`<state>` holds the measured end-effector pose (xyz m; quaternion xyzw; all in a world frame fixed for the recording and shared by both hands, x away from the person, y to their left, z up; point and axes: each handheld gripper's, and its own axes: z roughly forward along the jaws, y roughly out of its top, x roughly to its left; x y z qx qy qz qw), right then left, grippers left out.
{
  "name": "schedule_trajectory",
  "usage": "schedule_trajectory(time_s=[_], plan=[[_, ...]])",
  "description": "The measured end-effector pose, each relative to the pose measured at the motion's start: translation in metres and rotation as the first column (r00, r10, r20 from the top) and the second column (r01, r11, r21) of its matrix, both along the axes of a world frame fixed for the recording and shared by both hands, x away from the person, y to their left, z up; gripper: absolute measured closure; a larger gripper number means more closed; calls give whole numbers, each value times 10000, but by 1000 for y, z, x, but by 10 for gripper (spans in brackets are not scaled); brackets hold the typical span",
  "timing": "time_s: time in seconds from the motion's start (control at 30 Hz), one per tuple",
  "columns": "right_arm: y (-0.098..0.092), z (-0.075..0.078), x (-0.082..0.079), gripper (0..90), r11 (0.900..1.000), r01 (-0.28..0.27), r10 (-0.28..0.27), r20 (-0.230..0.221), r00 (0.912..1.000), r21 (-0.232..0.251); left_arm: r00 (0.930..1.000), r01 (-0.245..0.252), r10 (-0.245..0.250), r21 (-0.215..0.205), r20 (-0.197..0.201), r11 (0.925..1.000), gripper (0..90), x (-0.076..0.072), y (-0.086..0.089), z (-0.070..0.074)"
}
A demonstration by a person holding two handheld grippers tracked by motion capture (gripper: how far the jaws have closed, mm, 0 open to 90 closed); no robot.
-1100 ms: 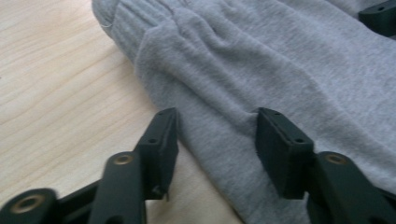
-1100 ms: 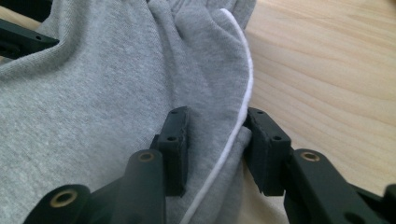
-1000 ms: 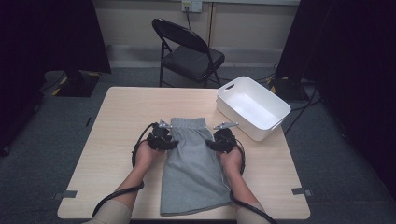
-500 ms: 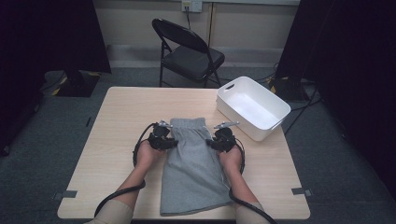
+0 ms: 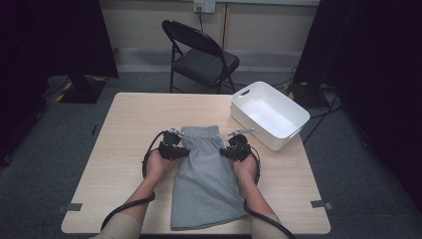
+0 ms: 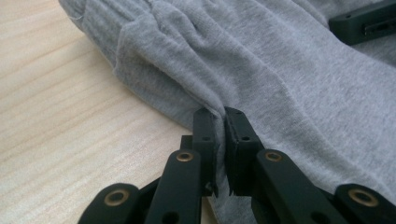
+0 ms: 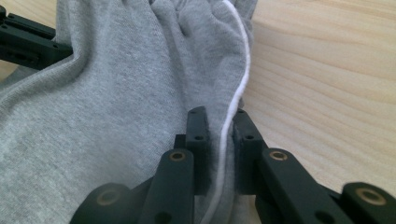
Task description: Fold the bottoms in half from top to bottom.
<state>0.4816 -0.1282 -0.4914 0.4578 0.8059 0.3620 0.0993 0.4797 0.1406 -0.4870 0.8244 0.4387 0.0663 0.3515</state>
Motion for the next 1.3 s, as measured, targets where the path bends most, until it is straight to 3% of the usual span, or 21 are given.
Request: schedule_trajectory(time_s=[0.33,0.37,0.47,0.53,0.73,0.8,0.87,0.9,0.93,1.0,1.1,1.13,1.2,1.3], plan=[[2,2,0,779,9998,59,-59,-5,10000,-187,9998,-197,197,36,-44,9998,849,0,2,2],[3,4,1,753,9996,94,-91,106,9999,-252,9998,-201,201,-15,22,9998,846,0,4,2],[-1,7,5,661,9977,580,-591,309,9978,343,9996,-293,293,-129,-58,9995,846,-1,4,1],[-1,8,9,595,9966,707,-724,414,9965,414,9999,-165,165,-16,-43,9999,845,0,5,1],[1,8,17,619,9981,598,-593,388,9975,-129,10000,-34,35,156,-69,9999,841,1,4,3],[2,0,18,651,9986,501,-497,269,9984,-149,9991,-307,301,184,311,9994,781,1,5,3],[2,-1,17,664,9984,558,-556,345,9979,-43,9967,-503,478,376,652,9980,616,3,7,2],[2,-1,16,692,9987,500,-498,337,9982,-45,9959,-699,680,304,598,9971,561,4,7,2],[3,-1,16,693,9990,418,-412,388,9984,-142,9961,-775,771,88,426,9970,556,6,7,1],[5,-1,15,705,9988,417,-406,453,9981,-239,9953,-876,872,93,418,9961,545,8,6,0],[3,-3,15,719,9990,436,-433,478,9979,-37,9950,-889,886,42,452,9960,554,11,5,-1],[2,-3,14,723,9991,412,-413,511,9978,38,9968,-583,565,298,559,9979,570,11,5,-1],[3,-4,14,747,9991,417,-420,514,9978,76,9977,-353,321,539,592,9979,631,12,2,0],[4,-3,15,777,9989,443,-447,358,9984,127,9989,-343,333,294,333,9990,762,12,-1,0]])
